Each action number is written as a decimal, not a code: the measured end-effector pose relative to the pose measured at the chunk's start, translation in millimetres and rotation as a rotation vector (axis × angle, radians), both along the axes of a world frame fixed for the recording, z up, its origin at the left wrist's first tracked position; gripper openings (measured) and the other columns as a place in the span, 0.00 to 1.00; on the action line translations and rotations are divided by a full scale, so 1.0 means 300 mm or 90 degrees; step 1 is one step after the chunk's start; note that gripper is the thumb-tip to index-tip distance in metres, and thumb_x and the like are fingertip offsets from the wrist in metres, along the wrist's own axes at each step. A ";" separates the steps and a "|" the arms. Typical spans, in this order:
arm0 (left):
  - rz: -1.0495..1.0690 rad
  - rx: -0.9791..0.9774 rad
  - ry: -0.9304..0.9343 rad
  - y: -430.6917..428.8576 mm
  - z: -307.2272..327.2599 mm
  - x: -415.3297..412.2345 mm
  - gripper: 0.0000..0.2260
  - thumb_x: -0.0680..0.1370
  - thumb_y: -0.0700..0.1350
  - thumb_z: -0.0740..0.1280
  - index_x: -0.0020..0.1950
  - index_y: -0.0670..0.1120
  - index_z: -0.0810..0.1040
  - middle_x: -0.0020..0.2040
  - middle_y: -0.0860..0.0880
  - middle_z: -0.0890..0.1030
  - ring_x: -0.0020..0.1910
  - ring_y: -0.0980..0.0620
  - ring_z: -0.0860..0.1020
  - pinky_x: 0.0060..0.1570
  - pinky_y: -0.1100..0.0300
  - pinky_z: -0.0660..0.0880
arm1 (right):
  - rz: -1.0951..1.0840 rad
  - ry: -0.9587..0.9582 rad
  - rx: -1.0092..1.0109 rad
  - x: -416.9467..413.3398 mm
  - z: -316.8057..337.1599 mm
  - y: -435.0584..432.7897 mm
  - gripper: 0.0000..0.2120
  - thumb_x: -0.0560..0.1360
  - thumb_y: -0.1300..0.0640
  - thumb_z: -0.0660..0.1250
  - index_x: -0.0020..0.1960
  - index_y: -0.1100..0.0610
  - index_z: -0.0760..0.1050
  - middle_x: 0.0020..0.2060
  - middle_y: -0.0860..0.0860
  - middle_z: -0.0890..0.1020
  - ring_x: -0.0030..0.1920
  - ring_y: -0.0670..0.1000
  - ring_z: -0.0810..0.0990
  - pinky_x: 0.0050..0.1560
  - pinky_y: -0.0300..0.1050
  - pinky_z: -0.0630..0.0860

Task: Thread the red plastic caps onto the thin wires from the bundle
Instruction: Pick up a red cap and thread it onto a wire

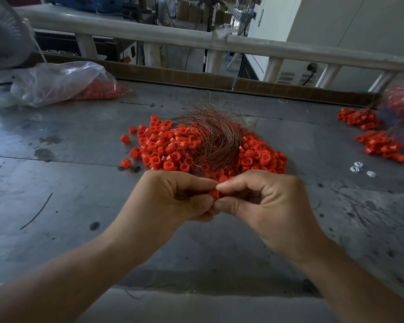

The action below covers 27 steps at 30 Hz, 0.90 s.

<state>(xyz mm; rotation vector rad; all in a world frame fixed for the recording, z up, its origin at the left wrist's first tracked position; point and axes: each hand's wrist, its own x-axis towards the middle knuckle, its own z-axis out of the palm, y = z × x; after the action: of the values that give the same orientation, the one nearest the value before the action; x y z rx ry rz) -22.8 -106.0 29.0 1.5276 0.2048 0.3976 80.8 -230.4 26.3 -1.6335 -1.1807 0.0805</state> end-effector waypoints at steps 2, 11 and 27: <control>0.003 -0.001 0.003 0.003 -0.002 0.000 0.13 0.59 0.40 0.68 0.36 0.56 0.84 0.34 0.50 0.84 0.33 0.53 0.83 0.33 0.67 0.77 | -0.011 -0.030 0.006 -0.004 -0.003 0.002 0.11 0.62 0.57 0.74 0.44 0.51 0.80 0.36 0.43 0.82 0.37 0.41 0.81 0.38 0.37 0.79; -0.069 -0.080 0.030 0.013 -0.007 -0.001 0.13 0.59 0.43 0.69 0.42 0.51 0.85 0.36 0.45 0.84 0.35 0.52 0.83 0.34 0.66 0.77 | 0.040 0.000 0.013 0.025 -0.004 -0.002 0.12 0.61 0.54 0.73 0.44 0.53 0.81 0.34 0.44 0.82 0.36 0.43 0.81 0.37 0.36 0.77; -0.196 -0.064 0.050 0.036 -0.015 -0.009 0.32 0.62 0.52 0.78 0.63 0.54 0.69 0.41 0.42 0.84 0.41 0.46 0.83 0.40 0.59 0.79 | 0.118 -0.036 -0.133 0.012 0.019 -0.004 0.02 0.68 0.54 0.70 0.40 0.50 0.78 0.35 0.42 0.74 0.37 0.41 0.75 0.39 0.33 0.72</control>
<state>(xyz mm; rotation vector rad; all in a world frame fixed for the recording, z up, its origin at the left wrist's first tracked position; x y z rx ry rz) -25.6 -95.3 24.4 1.4476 0.0481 0.0816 84.3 -231.5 32.1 -1.7116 -1.4029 0.2855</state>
